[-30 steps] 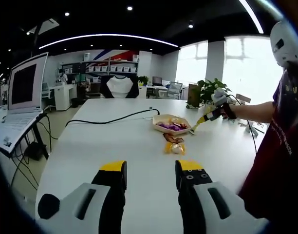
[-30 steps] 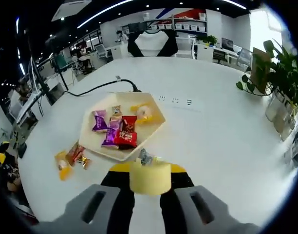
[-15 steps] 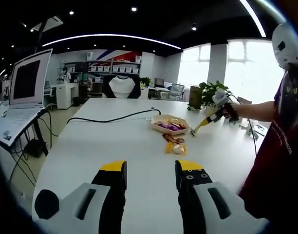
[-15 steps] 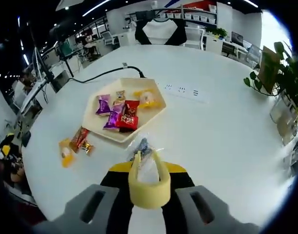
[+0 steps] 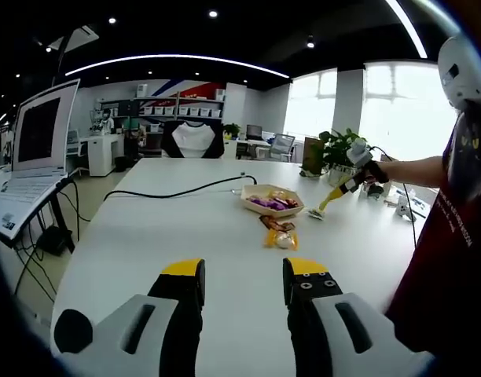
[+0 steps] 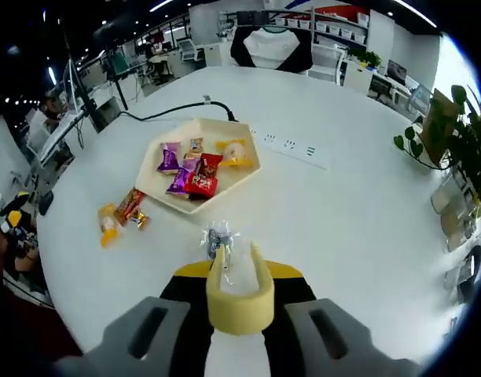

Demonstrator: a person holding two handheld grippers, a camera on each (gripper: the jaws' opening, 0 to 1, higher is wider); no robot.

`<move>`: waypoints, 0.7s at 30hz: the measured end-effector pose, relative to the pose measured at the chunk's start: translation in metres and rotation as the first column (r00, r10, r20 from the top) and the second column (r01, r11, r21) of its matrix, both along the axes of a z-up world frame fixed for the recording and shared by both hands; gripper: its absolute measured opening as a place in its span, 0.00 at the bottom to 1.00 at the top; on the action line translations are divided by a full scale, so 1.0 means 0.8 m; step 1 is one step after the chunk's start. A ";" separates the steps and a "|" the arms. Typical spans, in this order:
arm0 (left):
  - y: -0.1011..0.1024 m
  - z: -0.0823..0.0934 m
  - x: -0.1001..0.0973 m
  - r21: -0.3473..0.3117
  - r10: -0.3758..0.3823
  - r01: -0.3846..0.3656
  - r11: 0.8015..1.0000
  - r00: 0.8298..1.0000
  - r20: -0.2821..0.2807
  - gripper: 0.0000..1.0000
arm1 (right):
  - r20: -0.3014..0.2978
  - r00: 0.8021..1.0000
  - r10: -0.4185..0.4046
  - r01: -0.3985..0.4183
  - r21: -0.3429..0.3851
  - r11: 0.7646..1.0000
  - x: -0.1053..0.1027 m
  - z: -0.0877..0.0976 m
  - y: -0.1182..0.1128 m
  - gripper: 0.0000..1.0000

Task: Place the target food into the container with the food tongs after gripping and lifting it, then release it inside without dropping or visibly crushing the food.

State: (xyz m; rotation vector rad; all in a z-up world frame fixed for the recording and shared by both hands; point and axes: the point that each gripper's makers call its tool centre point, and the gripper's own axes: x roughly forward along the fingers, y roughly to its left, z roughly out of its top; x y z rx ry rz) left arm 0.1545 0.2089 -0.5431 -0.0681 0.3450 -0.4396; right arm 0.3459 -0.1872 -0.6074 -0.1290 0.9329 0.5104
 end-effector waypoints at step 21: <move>-0.003 -0.013 0.000 -0.016 -0.003 0.003 1.000 1.000 -0.020 0.42 | -0.162 0.966 0.201 -0.224 -0.140 0.964 -0.003 -0.022 0.054 0.18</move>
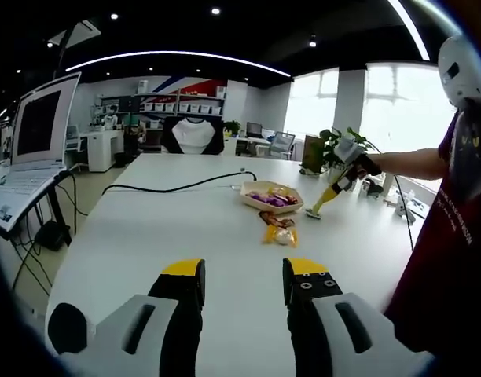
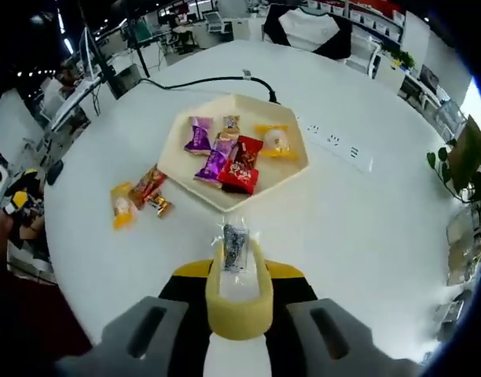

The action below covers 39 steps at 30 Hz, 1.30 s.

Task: Place the target food into the container with the food tongs after gripping and lifting it, then release it inside without dropping or visibly crushing the food.

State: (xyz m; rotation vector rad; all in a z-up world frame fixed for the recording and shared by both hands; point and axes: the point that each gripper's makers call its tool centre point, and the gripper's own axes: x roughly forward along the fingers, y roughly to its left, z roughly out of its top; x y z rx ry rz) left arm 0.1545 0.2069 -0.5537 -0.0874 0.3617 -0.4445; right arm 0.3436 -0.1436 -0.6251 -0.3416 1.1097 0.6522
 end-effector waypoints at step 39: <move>0.022 -0.020 -0.024 -0.054 0.061 -0.062 0.997 0.998 -0.005 0.42 | -0.095 0.956 -0.278 0.293 0.325 0.899 -0.008 -0.013 0.007 0.14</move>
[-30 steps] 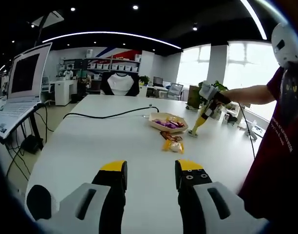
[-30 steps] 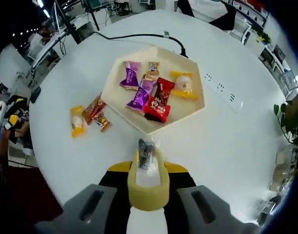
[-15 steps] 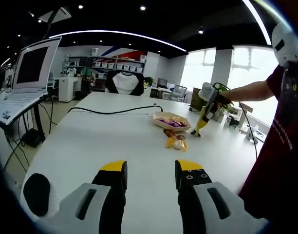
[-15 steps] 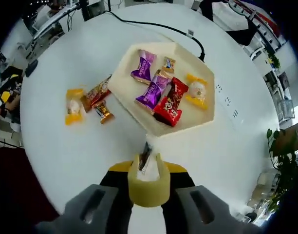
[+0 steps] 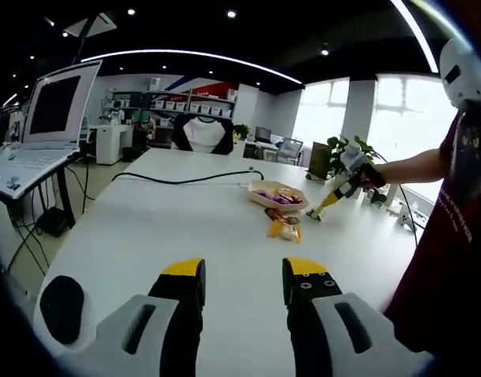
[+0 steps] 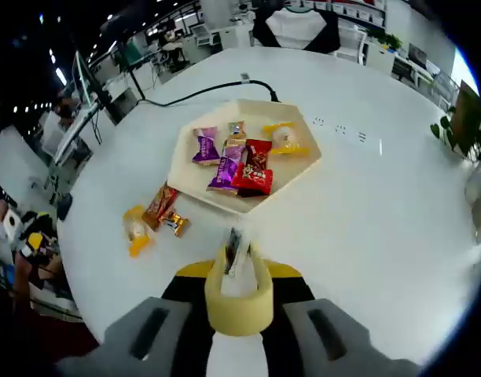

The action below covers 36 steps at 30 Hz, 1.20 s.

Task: Place the target food into the container with the food tongs after gripping and lifting it, then release it inside without dropping or visibly crushing the food.

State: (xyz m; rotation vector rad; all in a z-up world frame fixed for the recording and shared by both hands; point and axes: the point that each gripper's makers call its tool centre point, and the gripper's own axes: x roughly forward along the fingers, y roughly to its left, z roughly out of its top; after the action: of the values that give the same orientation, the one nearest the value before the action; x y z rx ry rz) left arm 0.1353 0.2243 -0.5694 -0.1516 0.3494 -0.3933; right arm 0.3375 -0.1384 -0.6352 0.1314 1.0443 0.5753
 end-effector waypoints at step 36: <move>-0.024 0.018 0.006 0.072 -0.054 0.055 0.996 0.998 -0.017 0.41 | -0.170 0.985 0.023 0.072 0.533 0.843 -0.103 0.006 0.254 0.18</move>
State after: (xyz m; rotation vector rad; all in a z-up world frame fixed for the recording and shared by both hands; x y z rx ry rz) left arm 0.1397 0.2050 -0.5549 -0.0747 0.3831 -0.4328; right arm 0.2552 0.0647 -0.6301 0.7022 1.0192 0.8372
